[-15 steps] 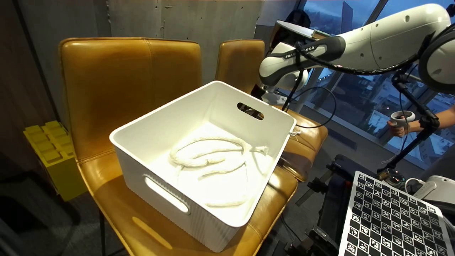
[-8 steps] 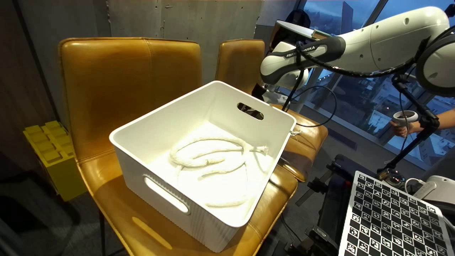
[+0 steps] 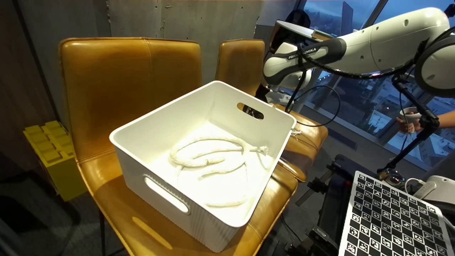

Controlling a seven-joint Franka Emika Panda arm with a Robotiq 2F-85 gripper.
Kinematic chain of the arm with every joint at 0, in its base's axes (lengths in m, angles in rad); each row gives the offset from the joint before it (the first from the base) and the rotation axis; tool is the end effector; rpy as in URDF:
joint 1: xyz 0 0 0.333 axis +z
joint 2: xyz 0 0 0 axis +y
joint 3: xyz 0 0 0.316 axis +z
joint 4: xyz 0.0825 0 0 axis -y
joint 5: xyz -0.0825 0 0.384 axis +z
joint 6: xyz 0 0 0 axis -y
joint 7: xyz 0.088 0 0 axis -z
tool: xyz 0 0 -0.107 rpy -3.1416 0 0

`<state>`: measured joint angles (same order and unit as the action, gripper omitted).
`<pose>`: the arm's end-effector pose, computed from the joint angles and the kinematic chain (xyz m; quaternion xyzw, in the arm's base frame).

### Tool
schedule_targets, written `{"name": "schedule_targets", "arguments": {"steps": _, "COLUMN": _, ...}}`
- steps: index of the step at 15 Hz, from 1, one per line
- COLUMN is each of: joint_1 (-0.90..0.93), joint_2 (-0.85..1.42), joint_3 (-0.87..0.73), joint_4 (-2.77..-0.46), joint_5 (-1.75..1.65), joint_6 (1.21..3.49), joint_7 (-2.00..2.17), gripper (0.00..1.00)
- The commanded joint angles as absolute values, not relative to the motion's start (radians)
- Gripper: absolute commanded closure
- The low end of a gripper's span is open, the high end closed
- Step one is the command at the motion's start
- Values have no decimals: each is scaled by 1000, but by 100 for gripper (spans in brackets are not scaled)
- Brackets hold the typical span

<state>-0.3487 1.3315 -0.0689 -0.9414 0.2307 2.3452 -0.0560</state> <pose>0.7125 -0.2894 0.0435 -0.9714 0.2284 -0.0487 0.0426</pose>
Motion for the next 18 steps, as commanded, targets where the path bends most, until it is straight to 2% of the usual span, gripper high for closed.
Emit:
{"name": "schedule_targets", "arguments": {"steps": 1, "joint_1": -364, "joint_2": 1308, "joint_3": -93, "joint_4": -977, "joint_5": 229, "joint_6": 2351, "joint_7": -46, "gripper": 100}}
{"name": "schedule_targets", "arguments": {"steps": 13, "joint_1": -278, "joint_2": 903, "joint_3": -121, "joint_4": -1507, "joint_5": 224, "joint_6": 2582, "joint_7": -112, "gripper": 100}}
{"name": "schedule_targets", "arguments": {"steps": 18, "joint_1": -279, "joint_2": 664, "joint_3": -45, "joint_4": -1725, "joint_5": 202, "joint_6": 2692, "joint_7": -160, "gripper": 100}}
